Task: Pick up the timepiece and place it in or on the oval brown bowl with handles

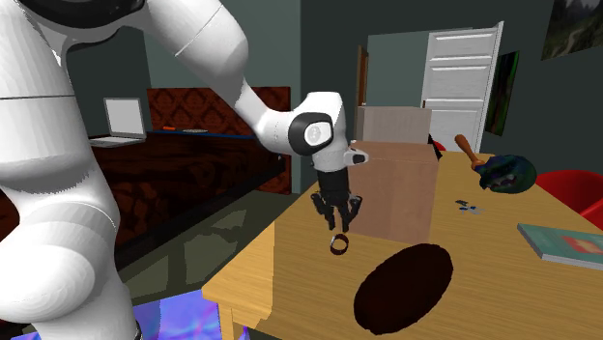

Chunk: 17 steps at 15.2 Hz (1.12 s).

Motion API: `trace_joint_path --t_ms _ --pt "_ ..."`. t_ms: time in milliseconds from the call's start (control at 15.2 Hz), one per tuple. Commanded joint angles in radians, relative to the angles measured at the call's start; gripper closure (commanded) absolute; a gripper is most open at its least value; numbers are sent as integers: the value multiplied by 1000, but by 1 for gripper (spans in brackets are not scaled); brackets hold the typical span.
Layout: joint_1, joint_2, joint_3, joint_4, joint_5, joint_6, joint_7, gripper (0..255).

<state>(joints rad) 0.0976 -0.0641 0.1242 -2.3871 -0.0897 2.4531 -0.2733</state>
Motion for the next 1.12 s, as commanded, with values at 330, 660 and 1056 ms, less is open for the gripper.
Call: trace_joint_path --t_ms 330,660,1056 --pt "-7 -40 -178 3 508 -170 -732 0" --pt "5 6 -167 -17 539 -104 -750 0" --pt "7 12 -165 -19 543 -97 -752 0"
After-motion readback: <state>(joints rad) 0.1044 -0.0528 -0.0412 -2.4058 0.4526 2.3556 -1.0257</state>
